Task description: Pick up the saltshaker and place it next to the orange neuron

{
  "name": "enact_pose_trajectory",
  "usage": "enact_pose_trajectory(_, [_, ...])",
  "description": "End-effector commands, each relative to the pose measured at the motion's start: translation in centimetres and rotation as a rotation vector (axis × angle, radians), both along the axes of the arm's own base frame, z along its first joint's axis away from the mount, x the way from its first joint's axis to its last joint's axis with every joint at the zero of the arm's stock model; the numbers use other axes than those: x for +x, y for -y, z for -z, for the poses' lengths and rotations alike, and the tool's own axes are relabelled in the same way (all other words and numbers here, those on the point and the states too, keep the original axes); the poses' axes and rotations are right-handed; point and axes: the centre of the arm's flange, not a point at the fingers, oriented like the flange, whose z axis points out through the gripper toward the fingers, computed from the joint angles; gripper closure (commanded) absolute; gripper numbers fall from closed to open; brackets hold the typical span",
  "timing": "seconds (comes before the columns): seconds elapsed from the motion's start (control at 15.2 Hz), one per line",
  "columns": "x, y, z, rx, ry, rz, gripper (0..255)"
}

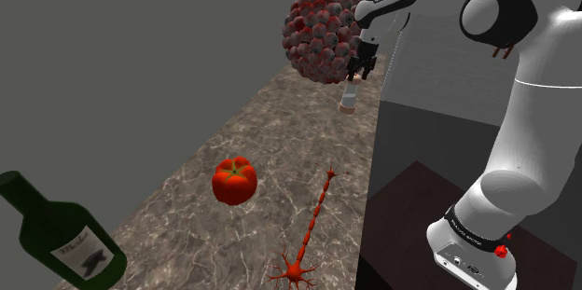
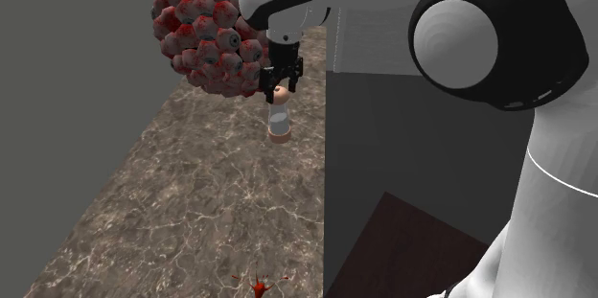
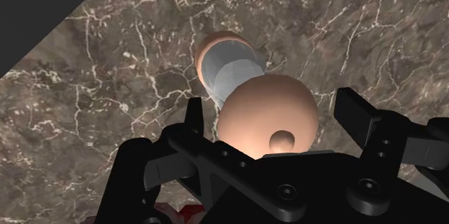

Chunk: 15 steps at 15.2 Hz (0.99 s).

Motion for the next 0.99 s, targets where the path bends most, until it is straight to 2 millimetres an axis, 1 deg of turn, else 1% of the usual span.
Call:
enact_pose_trajectory(0.0, [0.0, 0.0, 0.0, 0.000, 0.000, 0.000, 0])
enact_pose_trajectory(0.07, [0.0, 0.0, 0.0, 0.000, 0.000, 0.000, 0])
enact_pose_trajectory(0.13, [0.0, 0.0, 0.0, 0.000, 0.000, 0.000, 255])
enact_pose_trajectory(0.73, [0.0, 0.0, 0.0, 0.000, 0.000, 0.000, 255])
enact_pose_trajectory(0.92, [0.0, 0.0, -1.6, 0.000, 0.000, 0.000, 255])
